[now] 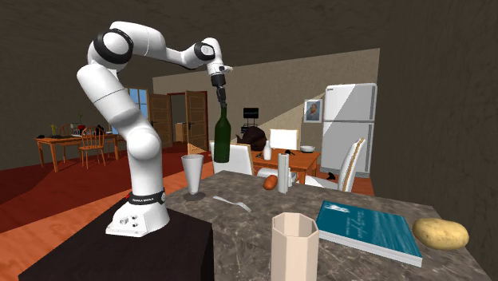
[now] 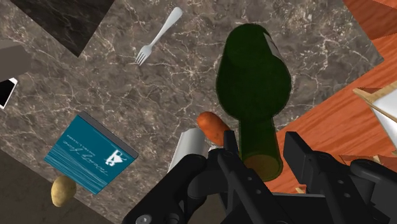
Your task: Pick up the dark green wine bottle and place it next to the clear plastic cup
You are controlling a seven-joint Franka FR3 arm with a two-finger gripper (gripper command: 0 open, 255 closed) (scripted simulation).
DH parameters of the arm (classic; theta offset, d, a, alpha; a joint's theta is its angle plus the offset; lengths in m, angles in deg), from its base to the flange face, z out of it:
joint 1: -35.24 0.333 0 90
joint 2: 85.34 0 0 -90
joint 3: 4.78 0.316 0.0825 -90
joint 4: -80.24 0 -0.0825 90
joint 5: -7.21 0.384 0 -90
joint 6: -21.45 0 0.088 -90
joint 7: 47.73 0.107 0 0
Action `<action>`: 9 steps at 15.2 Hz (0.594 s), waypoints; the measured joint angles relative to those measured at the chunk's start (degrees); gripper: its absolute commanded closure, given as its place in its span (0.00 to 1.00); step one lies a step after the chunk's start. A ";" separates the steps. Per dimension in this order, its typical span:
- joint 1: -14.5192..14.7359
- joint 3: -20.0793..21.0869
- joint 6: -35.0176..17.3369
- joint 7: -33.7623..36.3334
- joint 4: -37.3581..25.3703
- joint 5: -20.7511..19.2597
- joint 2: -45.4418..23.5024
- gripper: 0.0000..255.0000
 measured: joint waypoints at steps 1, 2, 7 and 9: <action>0.04 0.00 -0.64 -0.02 0.79 0.05 0.15 1.00; 0.08 0.04 -1.42 0.00 1.67 0.09 0.26 1.00; 0.45 0.30 -5.06 0.23 6.28 0.53 1.24 1.00; 0.51 0.43 -6.52 0.30 7.79 0.60 1.28 1.00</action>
